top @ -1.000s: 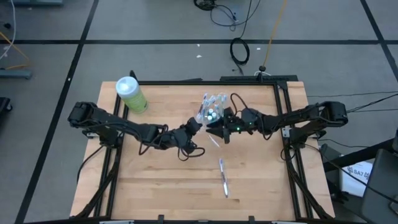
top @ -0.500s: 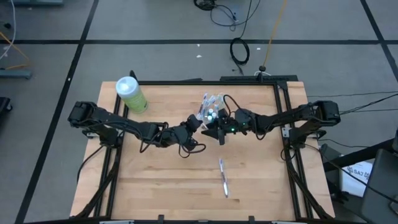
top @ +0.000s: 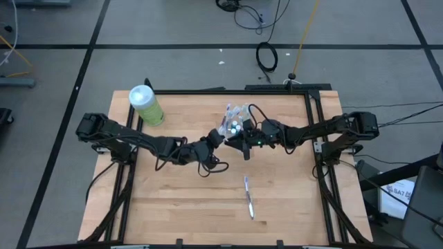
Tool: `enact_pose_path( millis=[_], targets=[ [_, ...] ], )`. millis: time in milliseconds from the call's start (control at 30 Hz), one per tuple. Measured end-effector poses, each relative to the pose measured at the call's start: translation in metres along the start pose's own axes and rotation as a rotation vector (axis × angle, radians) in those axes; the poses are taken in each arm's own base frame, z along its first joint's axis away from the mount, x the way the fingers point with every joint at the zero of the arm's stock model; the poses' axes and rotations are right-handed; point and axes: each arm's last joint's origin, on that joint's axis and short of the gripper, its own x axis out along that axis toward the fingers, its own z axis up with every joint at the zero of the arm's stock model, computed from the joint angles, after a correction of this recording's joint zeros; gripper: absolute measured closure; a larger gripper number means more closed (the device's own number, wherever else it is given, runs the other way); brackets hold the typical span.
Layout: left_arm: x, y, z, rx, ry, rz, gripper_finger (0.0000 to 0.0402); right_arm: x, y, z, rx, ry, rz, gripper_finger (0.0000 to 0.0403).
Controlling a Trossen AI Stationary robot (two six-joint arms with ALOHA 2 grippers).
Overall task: Pick & Place toothbrushing station
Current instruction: Put the orange toothbrush into the transparent organizer
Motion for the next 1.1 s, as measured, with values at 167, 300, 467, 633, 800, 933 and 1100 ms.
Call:
enact_pose_path(
  millis=[167,300,467,633,800,933,1100],
  targets=[
    [0.000,0.000,0.000,-0.026,-0.007,-0.002,0.0372,0.000,-0.001,-0.001,-0.023,0.007,-0.006,0.0376],
    [0.000,0.000,0.000,-0.042,-0.008,-0.002,0.0371,0.000,-0.002,0.000,-0.023,0.009,-0.010,0.0368],
    [0.000,0.000,0.000,-0.056,-0.009,-0.002,0.0370,-0.001,-0.005,0.001,-0.022,0.009,-0.020,0.0372],
    [0.000,0.000,0.000,-0.171,-0.008,-0.002,0.0356,-0.001,-0.005,0.001,-0.022,0.005,-0.021,0.0376],
    [0.000,0.000,0.000,-0.253,-0.018,-0.002,0.0318,-0.001,-0.006,0.002,-0.022,0.003,-0.025,0.0368],
    [0.000,0.000,0.001,-0.305,-0.020,-0.002,0.0289,-0.001,-0.009,0.003,-0.020,-0.001,-0.036,0.0377],
    [-0.007,0.002,0.010,-0.384,-0.060,0.019,0.0265,-0.002,-0.012,0.005,-0.038,-0.006,-0.052,0.0369]
  ],
)
